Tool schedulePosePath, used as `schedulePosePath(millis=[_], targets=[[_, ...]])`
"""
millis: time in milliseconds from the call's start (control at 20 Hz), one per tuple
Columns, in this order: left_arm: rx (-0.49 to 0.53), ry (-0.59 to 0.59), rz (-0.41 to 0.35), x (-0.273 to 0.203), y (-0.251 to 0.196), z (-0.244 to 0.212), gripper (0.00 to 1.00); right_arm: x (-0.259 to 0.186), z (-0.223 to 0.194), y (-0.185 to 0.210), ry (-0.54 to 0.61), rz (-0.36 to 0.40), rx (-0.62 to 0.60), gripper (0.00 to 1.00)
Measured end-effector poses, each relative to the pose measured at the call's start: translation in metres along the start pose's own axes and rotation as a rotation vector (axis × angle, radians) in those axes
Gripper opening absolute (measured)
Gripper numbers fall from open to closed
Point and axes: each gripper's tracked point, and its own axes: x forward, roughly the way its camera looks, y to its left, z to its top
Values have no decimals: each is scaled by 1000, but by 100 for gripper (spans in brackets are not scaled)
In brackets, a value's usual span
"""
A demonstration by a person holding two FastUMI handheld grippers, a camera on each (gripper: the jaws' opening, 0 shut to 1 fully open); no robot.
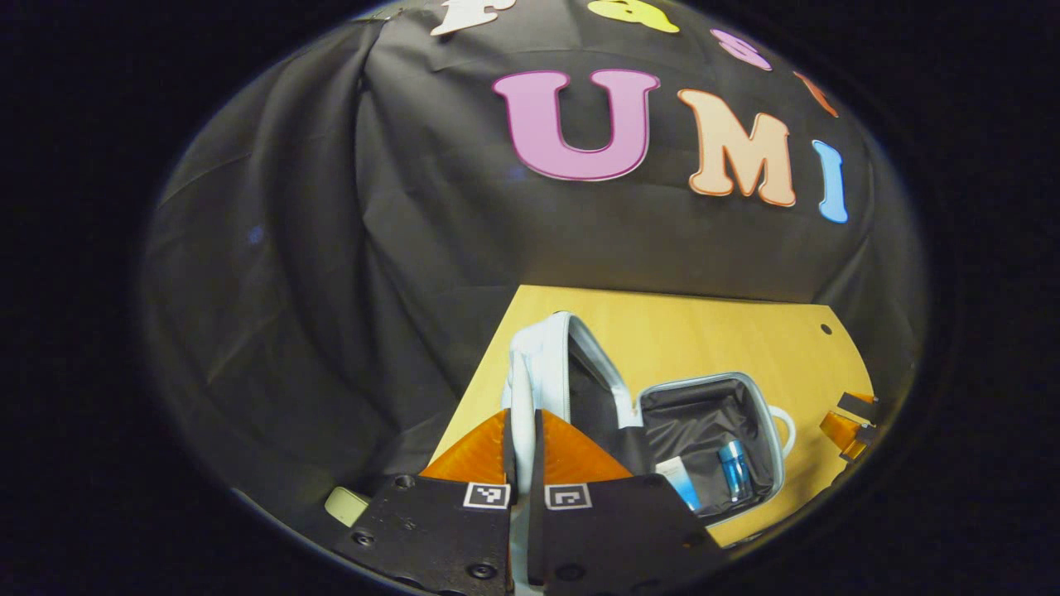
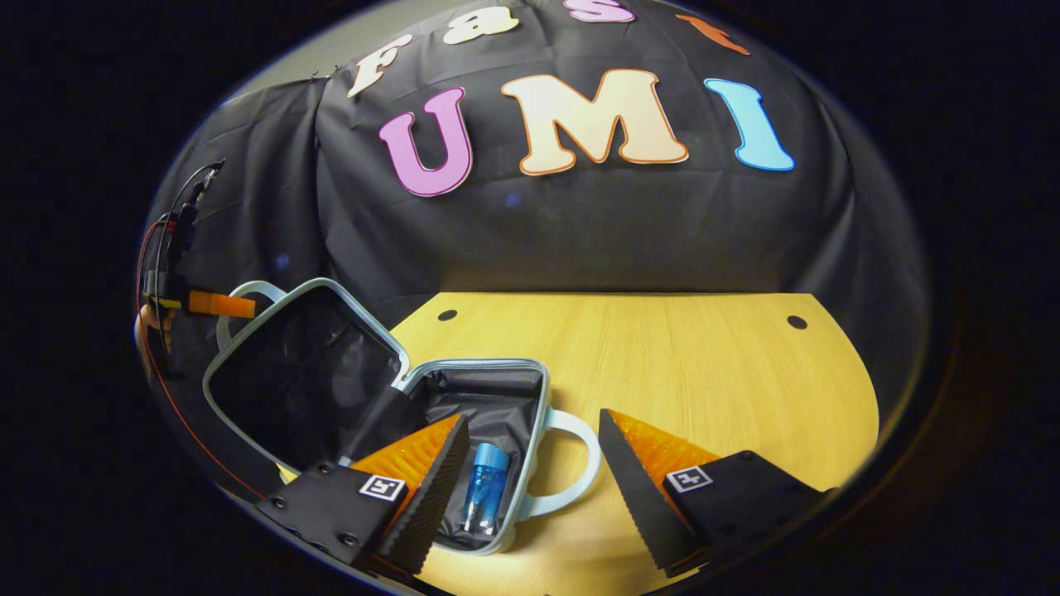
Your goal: First open the suitcase, pack the skin care products into it, and then close the suitcase.
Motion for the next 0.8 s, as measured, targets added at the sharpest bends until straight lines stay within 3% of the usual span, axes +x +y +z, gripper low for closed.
schedulePosePath(millis=[150,200,350,800], targets=[[21,-22,-57,-10,-41,15,1,-12,-2,-15,-9,6,0,94],[31,-30,-79,-11,-56,19,1,-16,-2,-19,-11,6,6,98],[57,-46,-162,-16,-104,28,1,-27,-4,-34,-13,0,17,98],[9,34,-504,-18,-254,8,5,-63,-3,-93,-37,-83,43,98]])
